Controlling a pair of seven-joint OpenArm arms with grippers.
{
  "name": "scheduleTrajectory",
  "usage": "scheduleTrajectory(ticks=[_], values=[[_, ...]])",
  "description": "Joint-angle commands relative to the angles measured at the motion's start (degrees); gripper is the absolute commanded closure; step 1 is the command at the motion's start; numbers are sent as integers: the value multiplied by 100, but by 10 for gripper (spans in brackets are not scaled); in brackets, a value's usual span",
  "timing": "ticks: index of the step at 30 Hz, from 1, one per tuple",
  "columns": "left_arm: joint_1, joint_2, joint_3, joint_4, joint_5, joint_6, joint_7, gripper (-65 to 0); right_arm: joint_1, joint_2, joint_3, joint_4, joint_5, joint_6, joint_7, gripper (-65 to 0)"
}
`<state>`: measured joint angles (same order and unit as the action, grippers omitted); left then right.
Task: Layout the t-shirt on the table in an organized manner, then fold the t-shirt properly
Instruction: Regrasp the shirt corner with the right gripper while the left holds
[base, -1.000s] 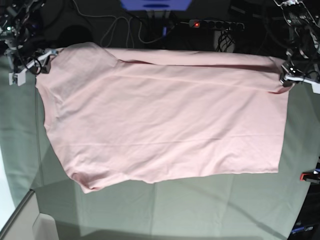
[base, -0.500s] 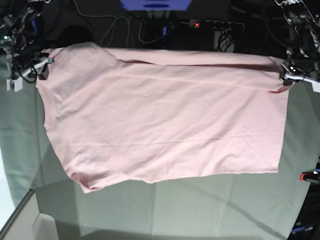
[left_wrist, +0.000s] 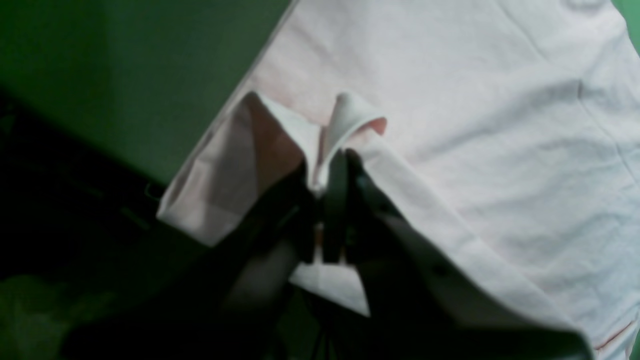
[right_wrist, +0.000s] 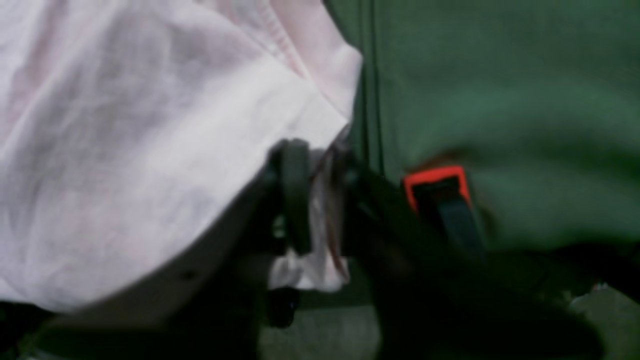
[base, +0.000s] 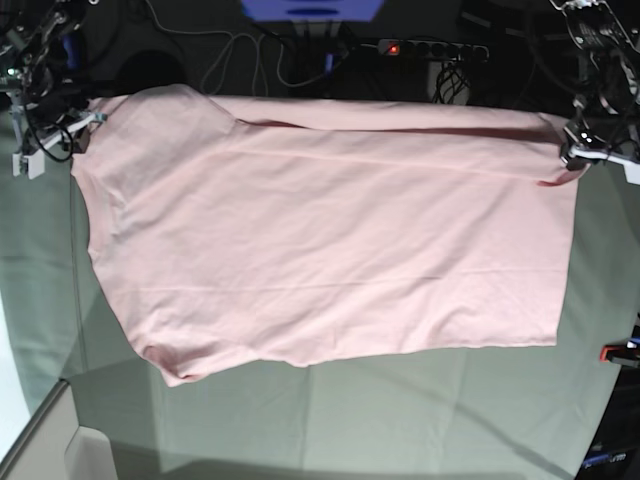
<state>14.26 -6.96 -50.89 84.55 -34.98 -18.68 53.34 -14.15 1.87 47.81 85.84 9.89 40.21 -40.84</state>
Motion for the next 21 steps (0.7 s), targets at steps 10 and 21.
scheduleTrajectory(ticks=[10,21], values=[[2,-99,-31,112,-84,-36,-81,0,4,46,14,466,105,-21,88,0],[-15,-99,-31,112,-84,-36,-81,0,-13,-77,14,774,53,-21,88,0]])
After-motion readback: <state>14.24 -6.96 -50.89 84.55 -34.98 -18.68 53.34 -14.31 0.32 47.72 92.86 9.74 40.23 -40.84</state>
